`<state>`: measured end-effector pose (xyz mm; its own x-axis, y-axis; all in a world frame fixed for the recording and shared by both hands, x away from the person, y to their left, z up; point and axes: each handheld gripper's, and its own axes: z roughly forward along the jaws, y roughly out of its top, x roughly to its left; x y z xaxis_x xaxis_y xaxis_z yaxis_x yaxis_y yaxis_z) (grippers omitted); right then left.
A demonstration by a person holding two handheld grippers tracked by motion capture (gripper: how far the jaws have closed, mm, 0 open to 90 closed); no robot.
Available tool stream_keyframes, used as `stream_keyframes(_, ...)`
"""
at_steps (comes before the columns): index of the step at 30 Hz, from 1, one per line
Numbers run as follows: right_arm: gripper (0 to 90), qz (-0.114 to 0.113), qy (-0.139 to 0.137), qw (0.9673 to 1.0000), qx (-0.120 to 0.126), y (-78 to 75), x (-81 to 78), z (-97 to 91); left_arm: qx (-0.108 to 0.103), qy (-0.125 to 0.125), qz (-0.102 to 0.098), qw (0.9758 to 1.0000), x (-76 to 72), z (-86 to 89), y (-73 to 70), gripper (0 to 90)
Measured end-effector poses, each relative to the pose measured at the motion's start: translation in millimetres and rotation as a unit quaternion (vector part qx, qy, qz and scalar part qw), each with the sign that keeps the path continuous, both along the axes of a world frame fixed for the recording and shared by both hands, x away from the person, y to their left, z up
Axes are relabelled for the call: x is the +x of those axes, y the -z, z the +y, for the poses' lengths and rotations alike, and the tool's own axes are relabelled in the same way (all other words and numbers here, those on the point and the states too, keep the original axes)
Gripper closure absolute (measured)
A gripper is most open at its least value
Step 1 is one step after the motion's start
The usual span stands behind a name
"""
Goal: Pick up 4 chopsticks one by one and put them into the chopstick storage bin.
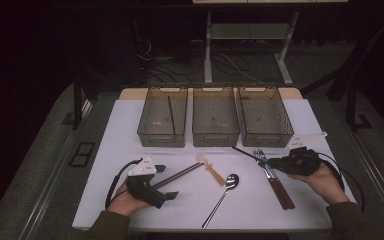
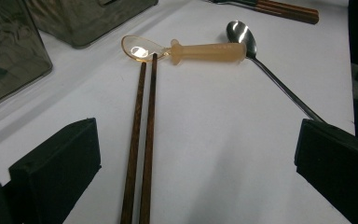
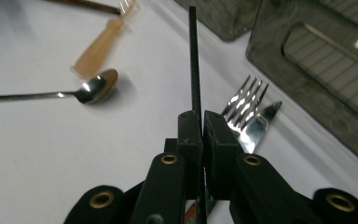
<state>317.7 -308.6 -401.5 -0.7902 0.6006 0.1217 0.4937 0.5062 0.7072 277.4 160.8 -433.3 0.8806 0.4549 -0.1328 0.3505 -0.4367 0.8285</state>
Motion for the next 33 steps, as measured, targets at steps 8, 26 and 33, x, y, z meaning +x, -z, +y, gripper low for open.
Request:
stream_keyframes(8,86.0,-0.012,-0.011,0.9997,0.020,-11.1,2.2,12.8,0.009,0.004,0.004,0.9999,-2.8,-2.7,1.8,0.0)
stream_keyframes(26,86.0,-0.031,-0.019,0.9989,0.031,-28.8,21.9,59.0,0.004,0.003,0.004,1.0000,-2.4,-1.5,1.2,0.0)
stream_keyframes(33,86.0,-0.032,-0.007,0.9989,0.032,-31.9,33.5,79.2,-0.001,-0.001,0.005,1.0000,-2.9,-1.6,1.1,0.0)
